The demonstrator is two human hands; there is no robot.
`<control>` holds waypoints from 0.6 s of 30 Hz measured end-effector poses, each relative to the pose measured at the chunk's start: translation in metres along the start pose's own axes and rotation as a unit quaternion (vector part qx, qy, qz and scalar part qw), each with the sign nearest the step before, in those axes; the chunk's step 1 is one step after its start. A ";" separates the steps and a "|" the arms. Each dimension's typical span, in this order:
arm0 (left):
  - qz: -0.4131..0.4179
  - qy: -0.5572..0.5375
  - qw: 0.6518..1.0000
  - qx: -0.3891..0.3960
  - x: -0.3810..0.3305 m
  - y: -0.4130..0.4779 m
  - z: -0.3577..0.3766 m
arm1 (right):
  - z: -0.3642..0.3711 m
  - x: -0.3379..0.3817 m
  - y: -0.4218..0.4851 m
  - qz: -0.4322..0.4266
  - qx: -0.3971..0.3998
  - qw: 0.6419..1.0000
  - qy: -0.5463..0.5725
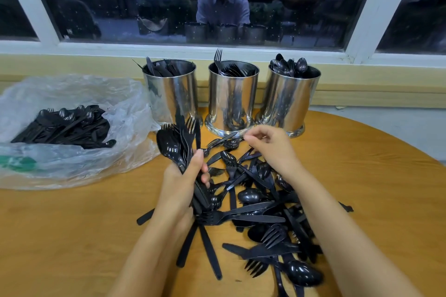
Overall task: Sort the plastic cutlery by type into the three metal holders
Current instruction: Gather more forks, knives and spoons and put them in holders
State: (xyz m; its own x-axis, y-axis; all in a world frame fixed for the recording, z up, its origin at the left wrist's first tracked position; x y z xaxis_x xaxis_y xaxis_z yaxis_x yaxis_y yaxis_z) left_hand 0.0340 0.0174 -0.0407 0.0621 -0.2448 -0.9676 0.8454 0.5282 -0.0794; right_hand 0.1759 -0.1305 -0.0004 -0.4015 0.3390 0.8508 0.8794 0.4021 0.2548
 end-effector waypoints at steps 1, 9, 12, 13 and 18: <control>-0.002 0.001 1.000 0.002 0.000 0.000 0.000 | 0.000 -0.009 0.007 0.009 -0.003 0.999 -0.032; -0.022 -0.001 1.000 -0.009 0.005 0.001 -0.003 | 0.032 -0.037 0.045 -0.003 0.066 0.961 -0.268; -0.020 0.007 1.000 -0.009 0.006 0.001 -0.004 | 0.040 -0.042 0.052 -0.017 0.077 0.932 -0.353; -0.018 0.008 1.000 -0.011 0.006 0.001 -0.004 | 0.044 -0.044 0.055 -0.025 0.087 0.917 -0.388; -0.015 0.017 0.999 -0.024 0.009 0.003 -0.003 | 0.052 -0.045 0.060 -0.054 0.117 0.881 -0.455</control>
State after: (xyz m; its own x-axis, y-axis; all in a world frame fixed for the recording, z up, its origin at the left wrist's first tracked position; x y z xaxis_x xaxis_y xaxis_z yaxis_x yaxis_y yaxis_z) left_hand 0.0355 0.0198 -0.0502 0.0179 -0.2333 -0.9722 0.8200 0.5598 -0.1192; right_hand 0.2330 -0.0772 -0.0471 -0.6113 0.7874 0.0795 0.7901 0.6012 0.1199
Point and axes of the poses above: each hand's wrist, its own y-axis towards the middle knuckle, its own z-axis out of the palm, x = y × z, the point moved 8 cm from there along y, towards the middle knuckle, and after that the axes turned 1 degree about -x, right-handed, at the moved point
